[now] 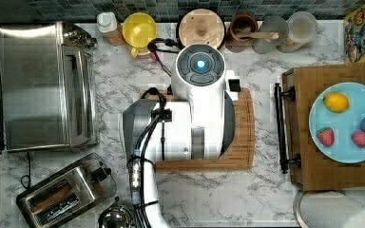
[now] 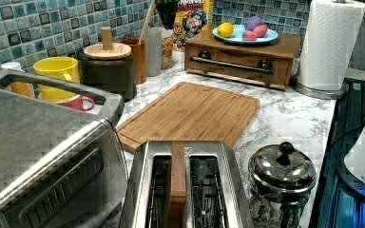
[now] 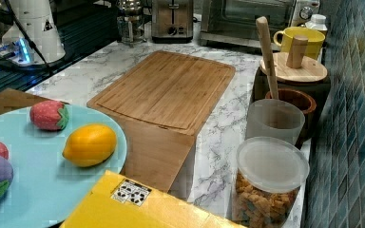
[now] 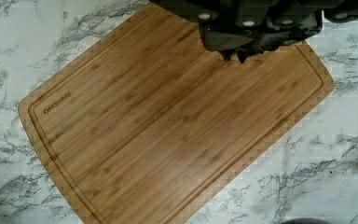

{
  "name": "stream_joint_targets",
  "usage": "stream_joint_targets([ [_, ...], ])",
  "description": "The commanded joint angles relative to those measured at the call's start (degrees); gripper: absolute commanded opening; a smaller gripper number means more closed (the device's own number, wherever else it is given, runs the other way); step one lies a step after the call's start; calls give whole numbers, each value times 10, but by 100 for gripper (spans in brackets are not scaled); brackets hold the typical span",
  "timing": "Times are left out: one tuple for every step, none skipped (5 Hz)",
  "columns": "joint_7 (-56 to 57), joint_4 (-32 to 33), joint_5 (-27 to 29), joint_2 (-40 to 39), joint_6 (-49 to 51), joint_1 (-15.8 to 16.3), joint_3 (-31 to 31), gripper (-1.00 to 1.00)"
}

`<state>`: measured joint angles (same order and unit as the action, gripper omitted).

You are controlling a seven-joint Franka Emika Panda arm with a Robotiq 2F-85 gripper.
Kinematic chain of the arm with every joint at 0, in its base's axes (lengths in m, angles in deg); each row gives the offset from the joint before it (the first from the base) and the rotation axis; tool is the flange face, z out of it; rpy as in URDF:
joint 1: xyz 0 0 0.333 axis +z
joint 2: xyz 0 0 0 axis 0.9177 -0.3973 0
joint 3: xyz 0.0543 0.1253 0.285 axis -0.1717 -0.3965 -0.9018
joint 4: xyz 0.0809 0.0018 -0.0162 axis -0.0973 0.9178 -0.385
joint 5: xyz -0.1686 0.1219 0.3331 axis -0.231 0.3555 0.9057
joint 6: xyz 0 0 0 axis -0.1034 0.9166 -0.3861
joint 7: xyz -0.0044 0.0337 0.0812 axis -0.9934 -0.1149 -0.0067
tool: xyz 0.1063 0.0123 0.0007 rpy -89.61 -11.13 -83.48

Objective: Turn on the toaster.

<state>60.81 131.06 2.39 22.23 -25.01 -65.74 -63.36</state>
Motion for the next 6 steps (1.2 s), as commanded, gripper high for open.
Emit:
stream_joint_targets([
  [19,1,0,-1,-3,1,-3,-100],
  [103,29,29,18,-30,8,-18,-100],
  [184,52,71,35,-43,20,-31,-100],
  [241,97,88,59,-78,38,-44,-100],
  [315,135,130,79,-94,37,-58,-100],
  [378,157,162,88,-89,47,-59,-100],
])
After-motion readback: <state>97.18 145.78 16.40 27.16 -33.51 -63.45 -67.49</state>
